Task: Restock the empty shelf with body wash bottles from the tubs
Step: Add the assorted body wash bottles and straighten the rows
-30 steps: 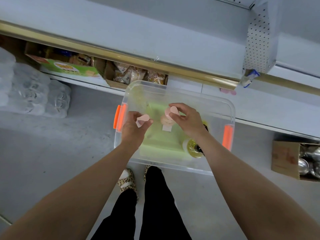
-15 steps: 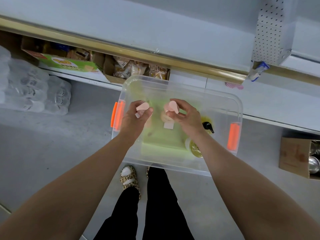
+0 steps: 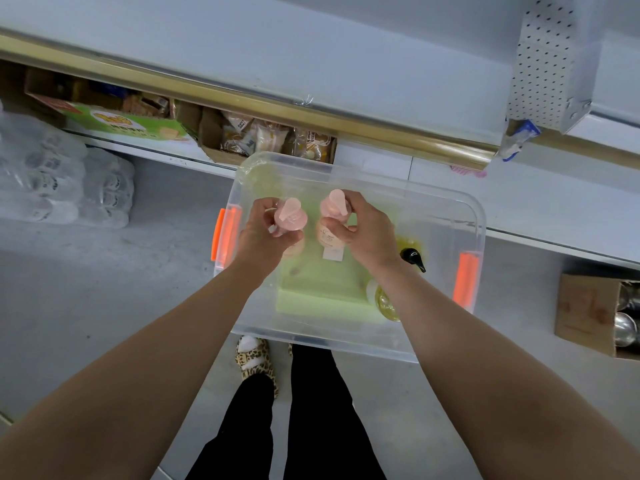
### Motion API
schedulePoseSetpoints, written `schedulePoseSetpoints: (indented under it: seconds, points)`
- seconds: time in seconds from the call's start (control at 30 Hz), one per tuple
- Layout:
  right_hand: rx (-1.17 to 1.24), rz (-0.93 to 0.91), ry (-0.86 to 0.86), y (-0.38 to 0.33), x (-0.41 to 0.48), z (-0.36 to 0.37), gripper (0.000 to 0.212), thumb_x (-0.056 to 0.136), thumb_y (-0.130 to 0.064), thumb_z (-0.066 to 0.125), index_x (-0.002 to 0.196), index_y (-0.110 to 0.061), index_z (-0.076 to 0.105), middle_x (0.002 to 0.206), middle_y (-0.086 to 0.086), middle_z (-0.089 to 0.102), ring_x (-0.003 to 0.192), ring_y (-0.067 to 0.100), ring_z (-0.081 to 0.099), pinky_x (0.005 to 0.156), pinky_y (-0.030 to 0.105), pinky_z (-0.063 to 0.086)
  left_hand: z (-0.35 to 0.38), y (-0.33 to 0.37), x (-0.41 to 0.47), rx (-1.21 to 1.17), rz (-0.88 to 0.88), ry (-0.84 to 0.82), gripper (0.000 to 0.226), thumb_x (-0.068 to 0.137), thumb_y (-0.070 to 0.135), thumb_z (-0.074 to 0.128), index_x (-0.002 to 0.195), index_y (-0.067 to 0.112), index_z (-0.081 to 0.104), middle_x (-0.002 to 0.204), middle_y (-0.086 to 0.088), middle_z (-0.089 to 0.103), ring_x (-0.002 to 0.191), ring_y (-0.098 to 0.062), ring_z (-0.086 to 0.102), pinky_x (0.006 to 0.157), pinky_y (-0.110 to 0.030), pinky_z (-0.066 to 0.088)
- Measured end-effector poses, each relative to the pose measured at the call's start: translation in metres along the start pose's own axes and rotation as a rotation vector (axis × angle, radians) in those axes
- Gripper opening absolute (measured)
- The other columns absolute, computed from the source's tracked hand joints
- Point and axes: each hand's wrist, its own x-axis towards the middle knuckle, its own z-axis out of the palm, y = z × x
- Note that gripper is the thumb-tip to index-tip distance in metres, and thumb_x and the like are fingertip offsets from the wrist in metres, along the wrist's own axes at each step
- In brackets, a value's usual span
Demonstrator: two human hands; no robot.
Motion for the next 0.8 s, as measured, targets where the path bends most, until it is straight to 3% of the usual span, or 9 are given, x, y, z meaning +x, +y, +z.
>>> schedulePoseSetpoints:
  seconds: [0.1, 0.33, 0.4, 0.5, 0.53, 0.67, 0.8]
  points:
    - [-0.060, -0.003, 0.031, 0.000, -0.001, 0.005, 0.057, 0.082, -0.046, 0.072, 0.133, -0.026, 0.053, 0.119, -0.005, 0.068, 0.107, 0.021, 0.063, 0.084, 0.046, 0.054, -0.004, -0.004, -0.001, 0.003, -0.037, 0.027, 0.051, 0.075, 0.015, 0.082, 0.114, 0.027, 0.050, 0.113, 0.006, 0.060, 0.110, -0.018, 0.057, 0.095, -0.037, 0.049]
    - [0.268, 0.241, 0.074, -0.009, -0.002, 0.007, 0.059, 0.075, -0.020, 0.084, 0.125, -0.028, 0.053, 0.113, -0.013, 0.065, 0.103, 0.014, 0.063, 0.094, 0.033, 0.051, -0.005, -0.003, -0.013, -0.018, -0.049, -0.007, 0.038, 0.077, 0.027, 0.081, 0.110, 0.025, 0.064, 0.107, -0.001, 0.068, 0.105, -0.020, 0.062, 0.093, -0.040, 0.050]
    - [0.309, 0.289, 0.077, -0.013, -0.003, 0.006, 0.058, 0.073, -0.020, 0.086, 0.119, -0.026, 0.051, 0.114, -0.009, 0.066, 0.102, 0.015, 0.064, 0.091, 0.033, 0.051, -0.007, 0.003, -0.020, -0.074, -0.040, -0.023, 0.036, 0.078, 0.030, 0.080, 0.110, 0.025, 0.065, 0.104, 0.002, 0.070, 0.102, -0.016, 0.064, 0.090, -0.034, 0.052]
    - [0.380, 0.321, 0.101, -0.018, -0.017, -0.002, 0.059, 0.065, -0.023, 0.089, 0.111, -0.026, 0.052, 0.110, -0.003, 0.069, 0.100, 0.017, 0.067, 0.091, 0.041, 0.055, -0.017, 0.020, -0.034, -0.198, -0.009, -0.046, 0.029, 0.083, 0.026, 0.076, 0.108, 0.020, 0.064, 0.098, 0.008, 0.069, 0.091, -0.001, 0.064, 0.074, -0.012, 0.049]
    - [0.440, 0.336, 0.123, -0.021, -0.023, -0.006, 0.059, 0.063, -0.022, 0.089, 0.109, -0.026, 0.053, 0.108, -0.001, 0.071, 0.100, 0.018, 0.068, 0.092, 0.045, 0.055, -0.022, 0.027, -0.040, -0.250, 0.000, -0.062, 0.029, 0.083, 0.026, 0.076, 0.107, 0.018, 0.064, 0.097, 0.007, 0.070, 0.090, -0.001, 0.065, 0.076, -0.013, 0.049]
    - [0.727, 0.355, 0.221, -0.049, -0.055, -0.030, 0.046, 0.075, -0.005, 0.083, 0.111, -0.018, 0.057, 0.108, 0.007, 0.073, 0.101, 0.025, 0.070, 0.094, 0.049, 0.055, -0.040, 0.061, -0.069, -0.445, 0.007, -0.159, 0.042, 0.080, 0.036, 0.077, 0.113, 0.012, 0.065, 0.102, -0.001, 0.069, 0.097, -0.016, 0.066, 0.094, -0.041, 0.052]
    - [0.880, 0.258, 0.349, -0.100, -0.089, -0.067, 0.045, 0.079, -0.009, 0.081, 0.120, -0.009, 0.062, 0.104, 0.008, 0.075, 0.094, 0.022, 0.071, 0.079, 0.037, 0.058, -0.056, 0.106, -0.113, -0.482, 0.070, -0.256, 0.035, 0.087, 0.033, 0.070, 0.115, 0.012, 0.064, 0.099, -0.003, 0.068, 0.089, -0.018, 0.065, 0.084, -0.040, 0.051]
